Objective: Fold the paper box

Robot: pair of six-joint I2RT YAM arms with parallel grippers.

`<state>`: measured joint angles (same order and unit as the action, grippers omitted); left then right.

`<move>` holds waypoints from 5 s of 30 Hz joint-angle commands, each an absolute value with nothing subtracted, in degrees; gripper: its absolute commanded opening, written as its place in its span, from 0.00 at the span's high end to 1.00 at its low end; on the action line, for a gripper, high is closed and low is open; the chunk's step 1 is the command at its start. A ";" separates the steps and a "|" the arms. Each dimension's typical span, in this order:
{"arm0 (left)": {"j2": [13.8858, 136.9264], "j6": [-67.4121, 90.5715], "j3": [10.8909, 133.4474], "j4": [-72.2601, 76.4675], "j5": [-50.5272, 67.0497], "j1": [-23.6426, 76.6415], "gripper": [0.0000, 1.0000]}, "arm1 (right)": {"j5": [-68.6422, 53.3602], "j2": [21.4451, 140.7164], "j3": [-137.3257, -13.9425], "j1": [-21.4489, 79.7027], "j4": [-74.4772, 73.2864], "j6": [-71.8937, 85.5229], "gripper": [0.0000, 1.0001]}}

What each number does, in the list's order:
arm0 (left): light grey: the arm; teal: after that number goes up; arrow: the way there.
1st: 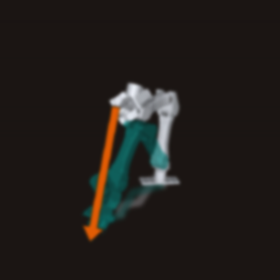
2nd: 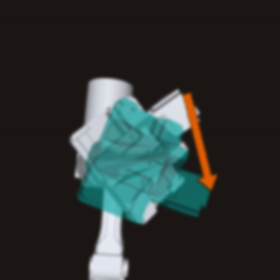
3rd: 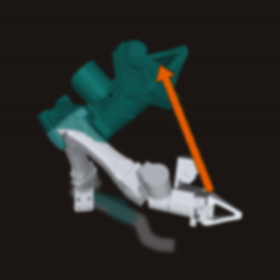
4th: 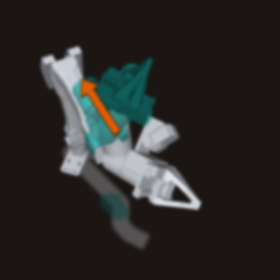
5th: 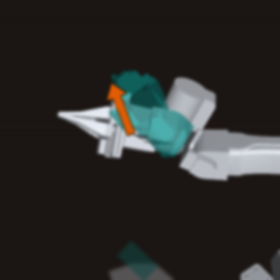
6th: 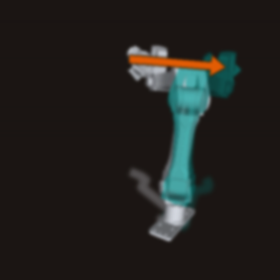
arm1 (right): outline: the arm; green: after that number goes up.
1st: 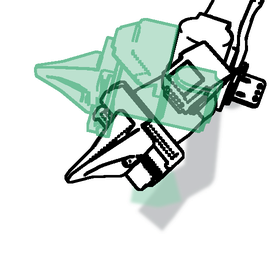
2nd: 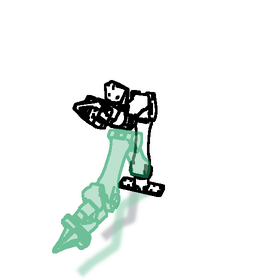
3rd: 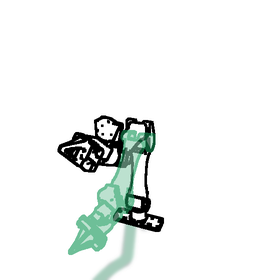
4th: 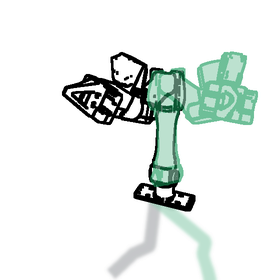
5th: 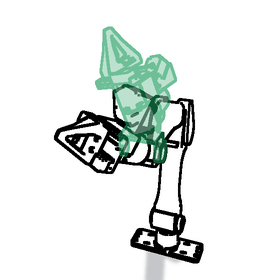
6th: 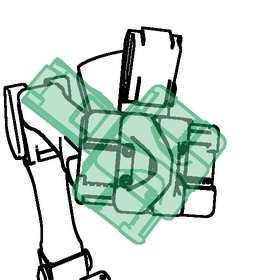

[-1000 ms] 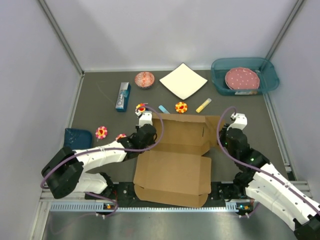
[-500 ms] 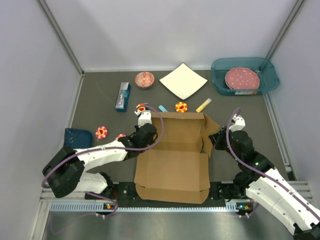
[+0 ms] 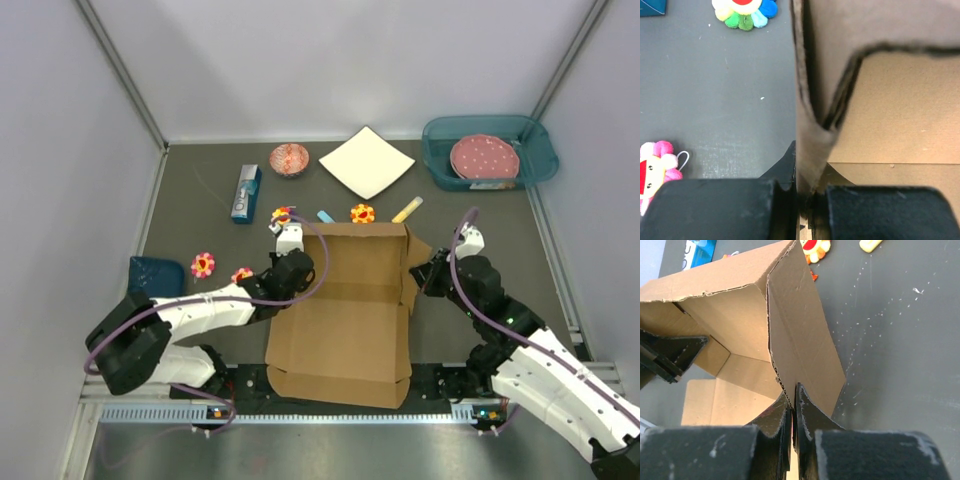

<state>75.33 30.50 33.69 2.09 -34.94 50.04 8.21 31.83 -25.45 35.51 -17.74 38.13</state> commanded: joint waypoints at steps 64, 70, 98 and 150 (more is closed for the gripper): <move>81.47 28.21 32.96 14.15 -46.58 54.14 1.00 | 10.19 33.76 -36.73 41.84 -26.63 32.70 0.27; 82.18 28.92 32.70 14.24 -46.23 54.14 1.00 | 18.00 25.33 -39.19 41.84 -29.09 30.59 0.25; 81.47 26.46 32.78 16.26 -38.59 54.14 1.00 | 21.00 41.83 -29.62 41.40 -12.93 28.39 0.34; 78.93 26.47 27.53 30.38 -37.52 54.32 1.00 | 31.81 56.53 -27.07 40.78 -6.34 26.64 1.00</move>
<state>80.73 27.05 31.79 18.15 -36.67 53.98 30.79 59.09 -29.32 40.36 -10.79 27.11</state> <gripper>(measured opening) 0.046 0.024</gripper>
